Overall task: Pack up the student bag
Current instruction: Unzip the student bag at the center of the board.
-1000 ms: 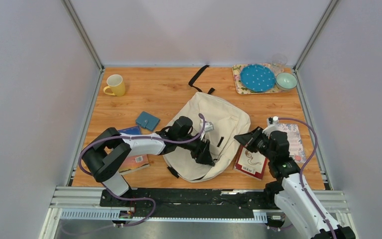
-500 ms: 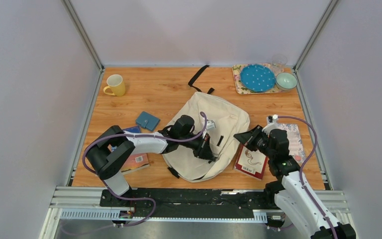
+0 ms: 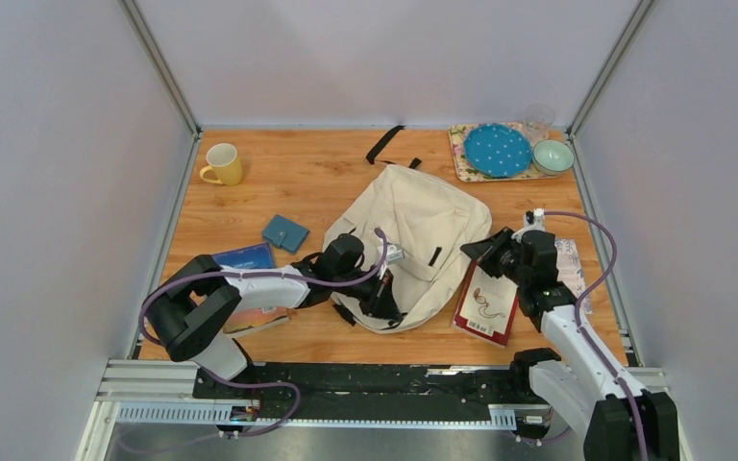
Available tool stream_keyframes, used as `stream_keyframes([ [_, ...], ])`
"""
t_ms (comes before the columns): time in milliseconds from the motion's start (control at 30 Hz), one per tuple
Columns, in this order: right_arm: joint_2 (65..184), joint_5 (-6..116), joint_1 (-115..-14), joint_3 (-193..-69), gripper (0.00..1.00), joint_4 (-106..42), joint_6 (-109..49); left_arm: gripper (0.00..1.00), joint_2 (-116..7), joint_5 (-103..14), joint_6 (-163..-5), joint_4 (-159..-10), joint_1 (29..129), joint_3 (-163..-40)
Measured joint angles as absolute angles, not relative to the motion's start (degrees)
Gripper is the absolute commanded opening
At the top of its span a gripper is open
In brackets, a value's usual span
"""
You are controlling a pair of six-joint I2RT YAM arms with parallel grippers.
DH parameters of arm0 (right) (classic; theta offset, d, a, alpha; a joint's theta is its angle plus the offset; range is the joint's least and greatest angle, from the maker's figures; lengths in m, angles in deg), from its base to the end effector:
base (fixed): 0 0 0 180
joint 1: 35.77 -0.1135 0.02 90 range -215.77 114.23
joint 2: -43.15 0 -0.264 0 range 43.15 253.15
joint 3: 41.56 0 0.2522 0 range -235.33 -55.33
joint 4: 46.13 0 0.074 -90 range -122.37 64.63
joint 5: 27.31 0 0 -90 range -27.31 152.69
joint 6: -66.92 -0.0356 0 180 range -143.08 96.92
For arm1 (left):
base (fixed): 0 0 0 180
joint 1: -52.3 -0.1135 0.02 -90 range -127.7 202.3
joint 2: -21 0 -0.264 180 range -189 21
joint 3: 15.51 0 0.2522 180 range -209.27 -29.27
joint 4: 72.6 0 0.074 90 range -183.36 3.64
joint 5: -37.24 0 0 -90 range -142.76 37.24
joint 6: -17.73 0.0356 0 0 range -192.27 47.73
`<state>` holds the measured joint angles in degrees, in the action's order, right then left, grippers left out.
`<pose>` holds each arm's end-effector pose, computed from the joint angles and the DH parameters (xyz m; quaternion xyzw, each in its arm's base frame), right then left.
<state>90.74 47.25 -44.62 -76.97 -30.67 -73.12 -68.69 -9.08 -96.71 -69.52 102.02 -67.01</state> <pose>0.1808 0.0377 0.2050 0.2331 0.8181 0.3523 0.3903 0.1742 -0.2435 0.1642 0.3476 0.7663 -0.5213 0.1423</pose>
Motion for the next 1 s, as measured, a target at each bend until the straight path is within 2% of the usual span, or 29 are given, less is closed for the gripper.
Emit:
stream_keyframes([
  [267,102.11,41.74,-40.79,-80.87,0.00,-36.22,-72.40,0.00,-64.26,-15.55,-93.87,-74.39,102.06,-66.11],
  [333,105.32,39.93,-40.07,-82.70,0.18,-36.29,-72.03,0.00,-64.08,-16.90,-93.81,-75.01,102.06,-66.07],
  [367,106.78,39.38,-39.87,-84.01,0.32,-35.48,-71.44,0.00,-64.08,-17.41,-93.89,-75.03,102.06,-66.07],
  [400,108.21,38.75,-39.68,-85.87,0.59,-33.54,-70.71,0.00,-64.08,-17.78,-94.09,-75.05,102.06,-66.07],
  [500,109.63,39.05,-39.30,-90.79,0.83,-27.37,-67.90,0.00,-64.87,-19.13,-95.40,-75.99,102.06,-66.85],
  [533,108.99,39.88,-39.11,-91.92,0.86,-25.36,-66.87,0.00,-65.42,-19.55,-95.88,-76.45,102.10,-67.40],
  [733,96.64,46.00,-38.67,-92.27,0.89,-11.87,-63.24,0.00,-67.89,-22.06,-99.23,-77.83,102.17,-71.01],
  [833,90.50,44.80,-38.67,-89.89,0.89,-9.34,-63.85,0.00,-68.69,-22.19,-100.41,-77.78,102.17,-71.77],
  [1000,86.74,41.76,-40.81,-83.16,0.85,-7.90,-68.20,0.00,-70.53,-21.60,-101.17,-77.98,102.21,-73.28],
])
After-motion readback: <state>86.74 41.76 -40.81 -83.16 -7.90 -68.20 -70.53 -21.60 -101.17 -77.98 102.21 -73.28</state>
